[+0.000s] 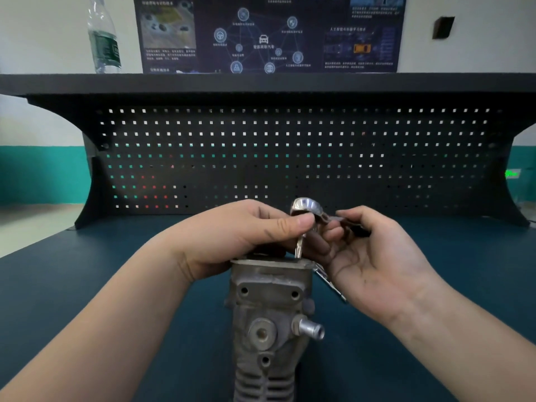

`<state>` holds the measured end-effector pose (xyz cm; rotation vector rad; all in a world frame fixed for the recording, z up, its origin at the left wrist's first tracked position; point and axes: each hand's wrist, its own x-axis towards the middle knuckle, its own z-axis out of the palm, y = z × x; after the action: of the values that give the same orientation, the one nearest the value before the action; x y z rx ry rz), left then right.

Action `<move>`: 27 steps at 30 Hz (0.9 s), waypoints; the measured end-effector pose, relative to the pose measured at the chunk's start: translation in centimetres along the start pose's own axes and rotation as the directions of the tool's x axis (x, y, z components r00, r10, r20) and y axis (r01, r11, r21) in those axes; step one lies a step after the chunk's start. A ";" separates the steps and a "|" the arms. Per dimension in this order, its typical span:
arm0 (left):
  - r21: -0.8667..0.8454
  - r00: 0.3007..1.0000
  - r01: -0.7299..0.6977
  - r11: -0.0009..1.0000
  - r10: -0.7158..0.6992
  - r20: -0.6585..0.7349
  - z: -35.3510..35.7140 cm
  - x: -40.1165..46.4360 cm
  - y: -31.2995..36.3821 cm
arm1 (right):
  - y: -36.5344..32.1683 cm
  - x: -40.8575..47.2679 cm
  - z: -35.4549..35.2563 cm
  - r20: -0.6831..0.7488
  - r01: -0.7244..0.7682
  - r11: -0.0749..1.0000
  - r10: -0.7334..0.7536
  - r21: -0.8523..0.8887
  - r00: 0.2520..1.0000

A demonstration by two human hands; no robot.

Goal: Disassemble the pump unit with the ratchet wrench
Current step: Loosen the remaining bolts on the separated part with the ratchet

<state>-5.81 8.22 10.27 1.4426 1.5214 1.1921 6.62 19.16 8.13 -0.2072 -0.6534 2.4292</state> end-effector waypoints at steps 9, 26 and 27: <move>0.021 0.998 0.053 0.998 -0.053 0.019 -0.4 -0.5 0.3 | -0.3 0.0 -0.5 0.004 0.056 0.997 -0.056 -0.048 0.998; 0.053 0.996 -0.016 0.998 0.011 0.093 -0.8 -0.7 0.2 | -0.7 -0.8 -0.1 0.062 0.087 0.988 -0.080 -0.128 0.995; 0.053 0.995 -0.021 0.998 0.016 0.096 -0.9 -0.7 0.2 | -0.7 -0.9 0.0 0.066 0.096 0.985 -0.087 -0.145 0.994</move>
<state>-6.47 7.43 10.65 1.5307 1.4875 1.0841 7.72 19.15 8.46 -0.1615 -0.8530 2.3079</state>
